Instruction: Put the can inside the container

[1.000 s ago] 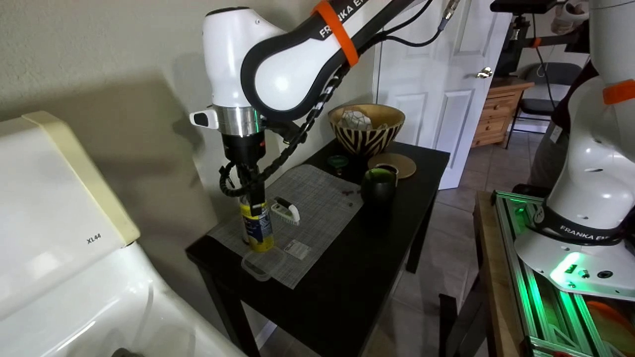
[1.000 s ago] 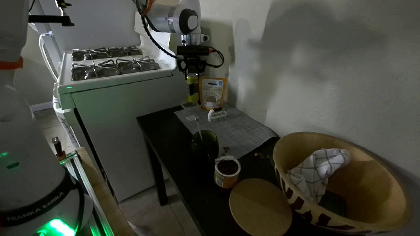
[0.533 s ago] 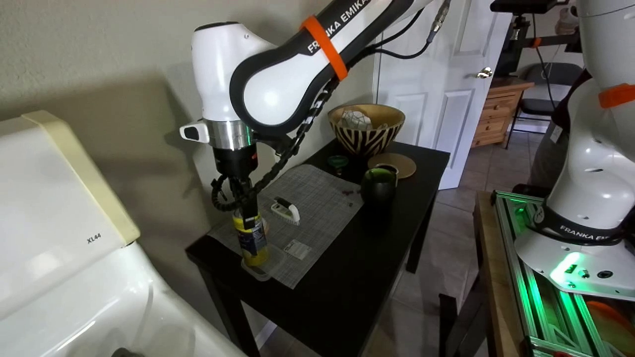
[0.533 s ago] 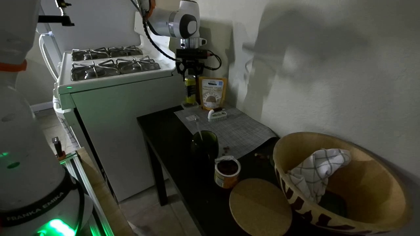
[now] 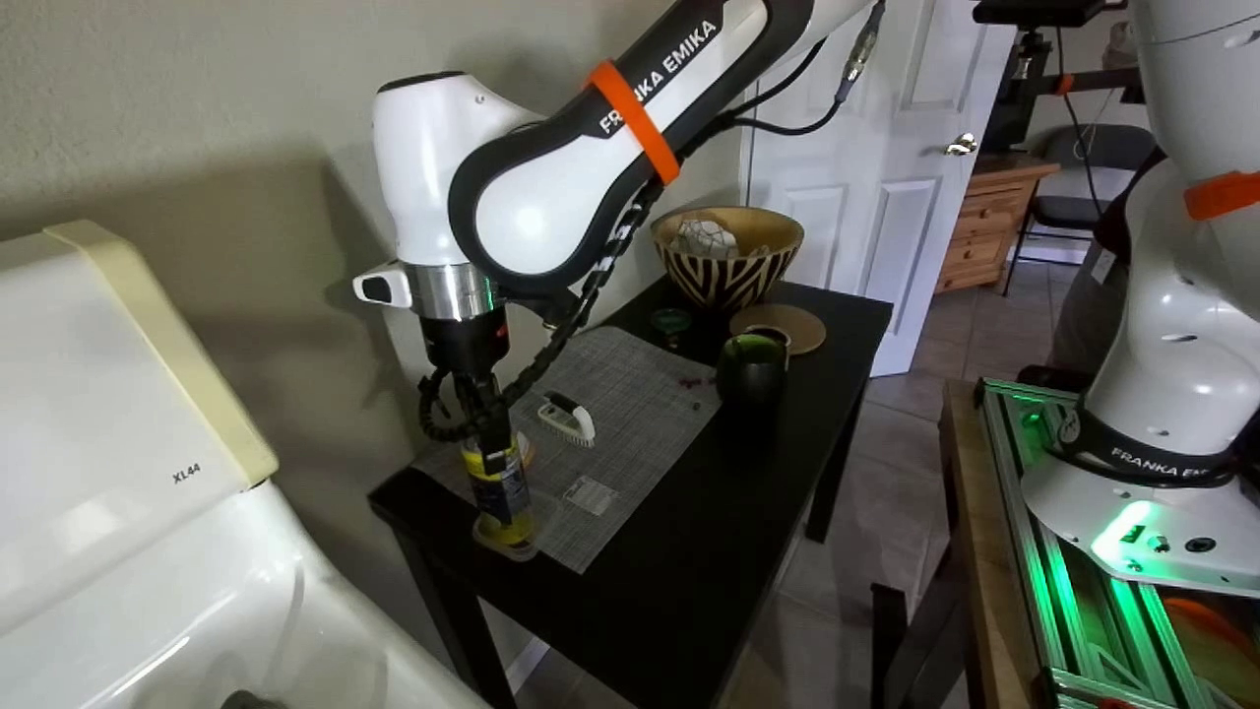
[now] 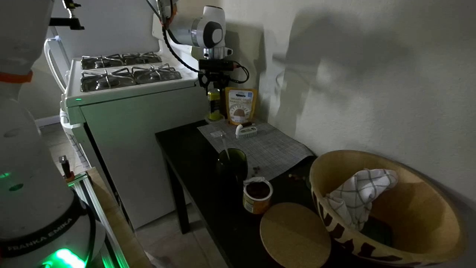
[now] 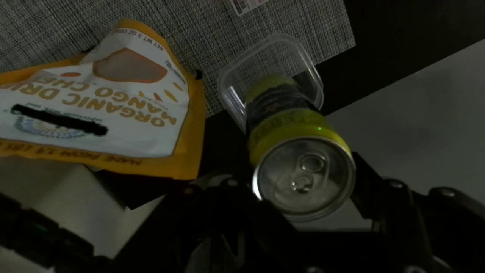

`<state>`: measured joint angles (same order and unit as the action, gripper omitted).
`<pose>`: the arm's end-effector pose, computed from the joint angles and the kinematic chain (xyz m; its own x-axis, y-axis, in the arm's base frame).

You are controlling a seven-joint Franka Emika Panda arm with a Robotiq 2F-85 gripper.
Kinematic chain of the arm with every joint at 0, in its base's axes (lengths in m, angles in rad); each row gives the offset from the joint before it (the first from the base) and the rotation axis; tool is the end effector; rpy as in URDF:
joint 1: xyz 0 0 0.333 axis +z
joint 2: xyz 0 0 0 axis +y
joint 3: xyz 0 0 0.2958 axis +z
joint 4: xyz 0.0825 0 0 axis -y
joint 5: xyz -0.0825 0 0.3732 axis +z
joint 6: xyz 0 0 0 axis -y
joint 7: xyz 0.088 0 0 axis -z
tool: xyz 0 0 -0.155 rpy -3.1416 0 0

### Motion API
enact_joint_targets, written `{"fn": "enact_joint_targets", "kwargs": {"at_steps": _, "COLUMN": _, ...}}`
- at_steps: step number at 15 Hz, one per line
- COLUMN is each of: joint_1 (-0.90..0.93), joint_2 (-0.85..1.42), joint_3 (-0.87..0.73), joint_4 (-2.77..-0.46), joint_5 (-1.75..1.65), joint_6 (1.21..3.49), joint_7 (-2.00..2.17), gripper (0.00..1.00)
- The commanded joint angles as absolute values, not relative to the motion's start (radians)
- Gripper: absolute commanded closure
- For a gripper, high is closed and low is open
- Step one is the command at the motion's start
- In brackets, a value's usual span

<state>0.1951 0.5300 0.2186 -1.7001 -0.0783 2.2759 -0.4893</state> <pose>0.6119 0.2536 0.2394 0.6048 0.7929 0.0751 0.7957 -0.6056 -0.0137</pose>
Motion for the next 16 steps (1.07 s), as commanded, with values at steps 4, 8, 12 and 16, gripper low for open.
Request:
{"fn": "enact_joint_targets", "kwargs": {"at_steps": 4, "joint_1": 0.207, "joint_2": 0.526, "joint_3": 0.209, "joint_4": -1.686, "joint_5": -0.125, "joint_6": 2.216, "joint_7": -0.452, "gripper": 0.62}}
{"fn": "enact_joint_targets", "kwargs": {"at_steps": 8, "joint_1": 0.207, "joint_2": 0.514, "joint_3": 0.201, "joint_4": -1.701, "joint_5": -0.148, "joint_6": 2.182, "joint_7": -0.429, "gripper": 0.62}}
{"fn": "enact_joint_targets", "kwargs": {"at_steps": 12, "joint_1": 0.204, "joint_2": 0.502, "joint_3": 0.196, "joint_4": -1.711, "joint_5": -0.157, "joint_6": 2.128, "joint_7": -0.409, "gripper": 0.62}}
{"fn": "enact_joint_targets", "kwargs": {"at_steps": 16, "joint_1": 0.202, "joint_2": 0.5, "joint_3": 0.189, "joint_4": -1.713, "joint_5": -0.168, "joint_6": 2.128, "joint_7": -0.401, "gripper": 0.62}}
